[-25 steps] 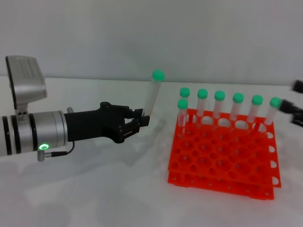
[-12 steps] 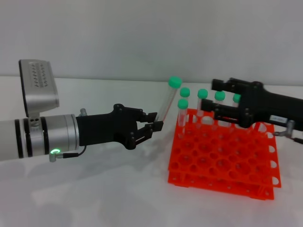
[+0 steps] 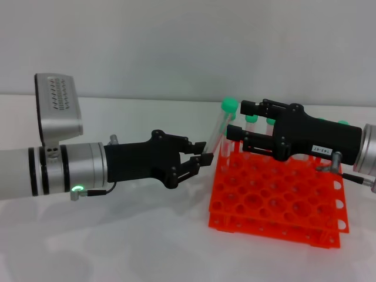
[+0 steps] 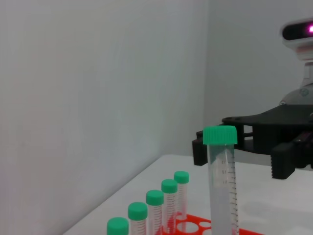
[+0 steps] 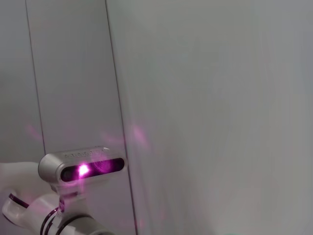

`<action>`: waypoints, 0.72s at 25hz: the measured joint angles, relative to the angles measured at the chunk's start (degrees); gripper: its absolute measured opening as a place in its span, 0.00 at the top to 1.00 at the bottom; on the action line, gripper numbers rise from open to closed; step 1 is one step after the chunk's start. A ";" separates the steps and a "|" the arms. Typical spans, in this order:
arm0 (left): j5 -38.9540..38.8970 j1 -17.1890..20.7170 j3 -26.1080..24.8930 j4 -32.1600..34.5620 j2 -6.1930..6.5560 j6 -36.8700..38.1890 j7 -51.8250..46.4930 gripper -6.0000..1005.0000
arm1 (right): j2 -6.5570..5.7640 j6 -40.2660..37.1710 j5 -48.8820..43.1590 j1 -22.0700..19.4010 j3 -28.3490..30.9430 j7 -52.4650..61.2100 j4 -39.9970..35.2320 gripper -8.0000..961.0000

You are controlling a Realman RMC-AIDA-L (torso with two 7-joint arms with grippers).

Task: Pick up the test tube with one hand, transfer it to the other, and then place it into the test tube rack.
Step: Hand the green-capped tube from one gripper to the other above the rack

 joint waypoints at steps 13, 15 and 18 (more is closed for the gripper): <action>0.17 -0.20 0.00 1.39 -0.06 -0.71 0.51 0.78 | 0.72 0.74 -0.84 0.72 -0.18 -0.21 0.19 0.30; 0.17 -0.24 0.00 1.39 -0.08 -0.72 0.52 0.78 | 0.82 1.12 -0.84 0.76 -0.23 -0.21 0.19 0.30; 0.17 -0.29 0.00 1.66 -0.16 -0.78 0.53 0.78 | 1.02 2.17 -0.84 0.85 -0.69 -0.21 0.20 0.30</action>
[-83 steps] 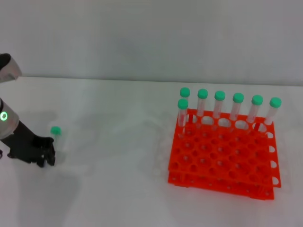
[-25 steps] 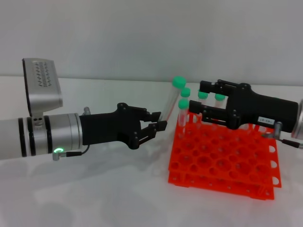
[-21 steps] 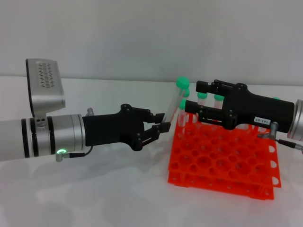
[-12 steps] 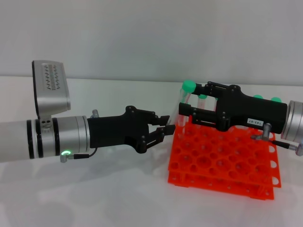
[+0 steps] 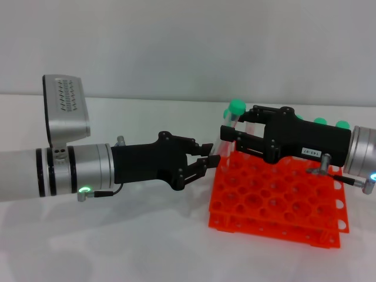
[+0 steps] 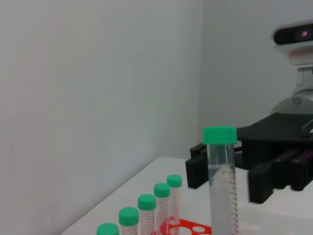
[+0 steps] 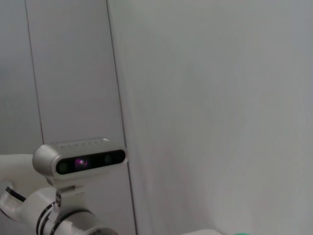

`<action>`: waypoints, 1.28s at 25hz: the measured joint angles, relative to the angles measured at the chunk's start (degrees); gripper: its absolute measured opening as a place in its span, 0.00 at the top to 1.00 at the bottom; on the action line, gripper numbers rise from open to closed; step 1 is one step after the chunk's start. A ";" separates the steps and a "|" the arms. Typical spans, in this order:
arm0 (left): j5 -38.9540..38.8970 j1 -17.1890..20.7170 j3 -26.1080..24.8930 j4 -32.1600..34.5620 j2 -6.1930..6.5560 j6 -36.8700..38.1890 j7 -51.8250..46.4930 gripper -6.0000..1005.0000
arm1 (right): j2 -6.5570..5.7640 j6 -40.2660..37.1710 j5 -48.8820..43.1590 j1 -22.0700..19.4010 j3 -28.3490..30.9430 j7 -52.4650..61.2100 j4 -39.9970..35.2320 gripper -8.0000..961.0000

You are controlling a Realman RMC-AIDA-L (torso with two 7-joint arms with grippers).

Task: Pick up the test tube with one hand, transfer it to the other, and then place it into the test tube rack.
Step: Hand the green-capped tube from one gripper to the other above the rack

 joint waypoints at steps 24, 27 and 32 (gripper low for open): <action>0.50 -0.29 0.00 2.67 0.03 -3.58 0.85 0.76 | 0.11 0.58 1.41 -1.11 -0.19 -2.26 -0.38 0.78; -0.48 0.38 -0.05 2.53 0.03 -3.61 1.13 0.75 | 0.05 0.60 1.43 -1.17 0.01 -2.43 -0.39 0.78; -4.01 2.64 -0.09 2.06 0.21 -3.67 0.82 0.63 | 0.03 1.27 1.44 -1.19 0.20 -3.48 -0.39 0.78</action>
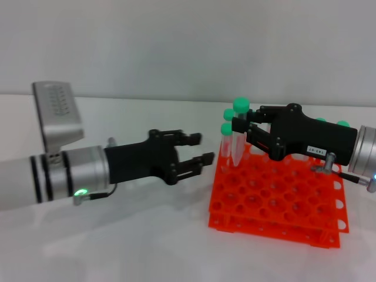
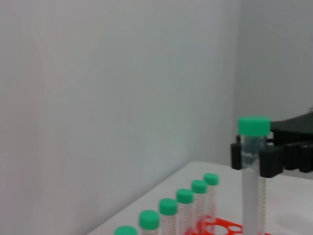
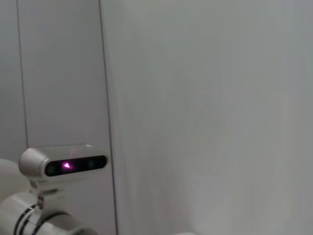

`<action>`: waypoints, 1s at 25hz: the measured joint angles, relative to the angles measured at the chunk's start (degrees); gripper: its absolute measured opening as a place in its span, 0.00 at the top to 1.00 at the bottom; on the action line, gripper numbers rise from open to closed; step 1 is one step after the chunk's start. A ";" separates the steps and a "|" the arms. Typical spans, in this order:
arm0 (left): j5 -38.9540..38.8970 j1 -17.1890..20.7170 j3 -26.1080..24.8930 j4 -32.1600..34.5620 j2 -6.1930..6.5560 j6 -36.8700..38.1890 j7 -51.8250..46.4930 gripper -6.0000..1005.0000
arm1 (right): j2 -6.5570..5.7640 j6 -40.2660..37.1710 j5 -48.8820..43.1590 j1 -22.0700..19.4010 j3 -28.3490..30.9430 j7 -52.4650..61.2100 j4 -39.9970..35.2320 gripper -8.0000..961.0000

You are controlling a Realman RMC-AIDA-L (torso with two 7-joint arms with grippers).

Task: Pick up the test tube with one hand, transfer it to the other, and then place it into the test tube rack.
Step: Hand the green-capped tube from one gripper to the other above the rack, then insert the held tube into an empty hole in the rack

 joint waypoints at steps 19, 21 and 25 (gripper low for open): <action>-22.57 15.68 0.01 -1.82 -0.12 -2.84 0.86 0.11 | 0.83 6.88 4.02 -0.07 -0.45 -5.88 1.05 0.78; -24.17 16.36 0.01 -1.65 -0.18 -3.64 1.30 0.11 | 0.87 7.53 5.50 -0.08 -0.80 -7.09 1.82 0.78; -24.76 16.57 0.01 -1.15 -0.20 -4.76 1.61 0.11 | 0.91 9.49 7.42 0.56 -2.30 -8.53 3.43 0.78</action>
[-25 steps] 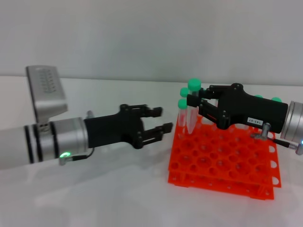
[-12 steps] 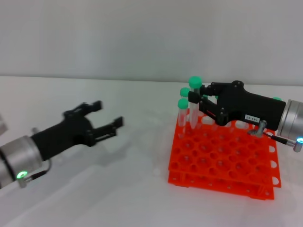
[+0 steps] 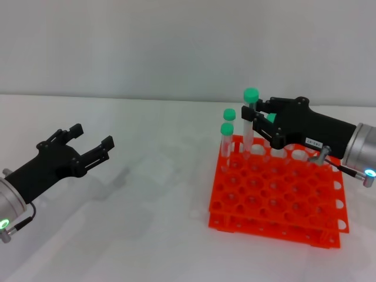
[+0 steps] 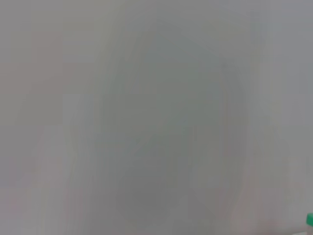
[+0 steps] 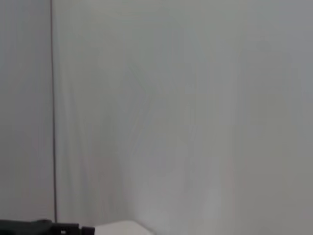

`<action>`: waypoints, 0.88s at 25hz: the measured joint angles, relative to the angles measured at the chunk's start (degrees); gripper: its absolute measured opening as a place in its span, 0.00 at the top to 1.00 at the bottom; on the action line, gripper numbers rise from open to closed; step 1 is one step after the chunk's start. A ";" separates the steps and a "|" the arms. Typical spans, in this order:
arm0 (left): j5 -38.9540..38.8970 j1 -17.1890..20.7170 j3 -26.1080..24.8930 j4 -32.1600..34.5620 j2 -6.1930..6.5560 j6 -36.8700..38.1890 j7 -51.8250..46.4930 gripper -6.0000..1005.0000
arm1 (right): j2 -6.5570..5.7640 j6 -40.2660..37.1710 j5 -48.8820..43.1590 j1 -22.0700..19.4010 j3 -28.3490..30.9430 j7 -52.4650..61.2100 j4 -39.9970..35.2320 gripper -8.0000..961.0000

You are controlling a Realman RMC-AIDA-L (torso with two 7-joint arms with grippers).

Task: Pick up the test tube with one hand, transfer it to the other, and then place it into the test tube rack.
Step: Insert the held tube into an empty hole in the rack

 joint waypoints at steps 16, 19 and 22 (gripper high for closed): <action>-0.17 -0.79 0.00 0.40 0.01 -1.28 0.32 0.11 | -0.03 3.04 12.99 0.12 -8.80 -4.03 2.88 0.78; -0.18 -0.78 0.00 0.41 0.02 -1.28 0.34 0.11 | -0.03 4.00 18.43 -0.33 -12.38 -6.88 3.40 0.78; -0.19 -0.76 0.00 0.41 0.09 -1.28 0.34 0.11 | -0.03 3.85 21.38 -0.73 -14.03 -8.95 3.64 0.78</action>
